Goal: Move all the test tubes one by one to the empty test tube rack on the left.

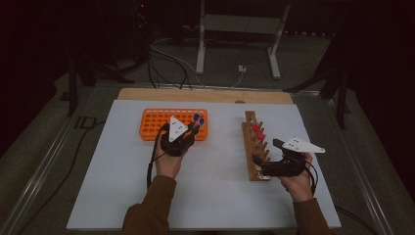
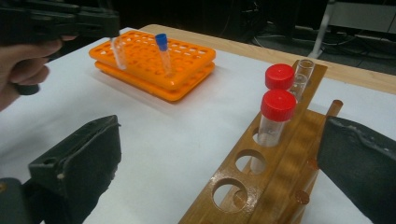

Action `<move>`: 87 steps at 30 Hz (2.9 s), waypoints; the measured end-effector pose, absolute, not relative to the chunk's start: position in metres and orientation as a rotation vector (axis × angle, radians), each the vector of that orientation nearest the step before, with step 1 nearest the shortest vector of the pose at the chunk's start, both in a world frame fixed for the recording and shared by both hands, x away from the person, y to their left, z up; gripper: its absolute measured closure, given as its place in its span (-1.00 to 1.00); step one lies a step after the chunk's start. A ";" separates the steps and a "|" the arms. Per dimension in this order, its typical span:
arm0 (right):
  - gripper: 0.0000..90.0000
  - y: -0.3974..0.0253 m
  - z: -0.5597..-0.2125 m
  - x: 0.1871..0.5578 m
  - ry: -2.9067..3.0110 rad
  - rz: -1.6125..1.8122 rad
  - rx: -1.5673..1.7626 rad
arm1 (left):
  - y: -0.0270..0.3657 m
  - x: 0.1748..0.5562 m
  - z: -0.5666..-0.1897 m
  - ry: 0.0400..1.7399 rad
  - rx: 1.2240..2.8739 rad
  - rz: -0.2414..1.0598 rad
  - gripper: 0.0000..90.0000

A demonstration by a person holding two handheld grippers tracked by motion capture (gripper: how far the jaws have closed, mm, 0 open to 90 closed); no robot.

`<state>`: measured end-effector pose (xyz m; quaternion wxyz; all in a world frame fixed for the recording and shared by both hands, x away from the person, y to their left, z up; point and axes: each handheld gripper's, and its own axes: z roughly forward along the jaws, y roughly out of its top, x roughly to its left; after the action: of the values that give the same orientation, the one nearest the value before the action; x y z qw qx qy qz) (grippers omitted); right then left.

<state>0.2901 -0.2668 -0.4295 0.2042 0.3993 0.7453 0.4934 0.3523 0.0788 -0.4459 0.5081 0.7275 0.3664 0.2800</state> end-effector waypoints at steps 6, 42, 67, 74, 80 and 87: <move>-1.00 -0.265 -0.429 0.290 2.079 1.387 1.108 | 0.075 0.366 -0.447 0.910 1.750 0.713 0.71; -0.99 -0.266 -0.427 0.289 2.075 1.415 1.101 | 0.067 0.398 -0.475 1.024 1.749 0.701 0.71; -0.99 -0.266 -0.429 0.289 2.092 1.416 1.093 | 0.064 0.402 -0.501 1.051 1.914 0.644 0.73; -0.99 -0.265 -0.430 0.290 2.097 1.412 1.094 | 0.066 0.402 -0.502 1.070 1.894 0.623 0.70; -0.99 -0.266 -0.431 0.291 2.099 1.407 1.102 | 0.069 0.399 -0.498 1.081 1.871 0.608 0.42; -0.98 -0.265 -0.434 0.293 2.102 1.394 1.119 | 0.077 0.392 -0.489 1.081 1.833 0.593 0.16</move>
<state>0.2928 -0.2654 -0.4336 0.1899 0.3980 0.7480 0.4960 0.3921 0.0775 -0.4887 0.4497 0.7412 0.4370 0.2398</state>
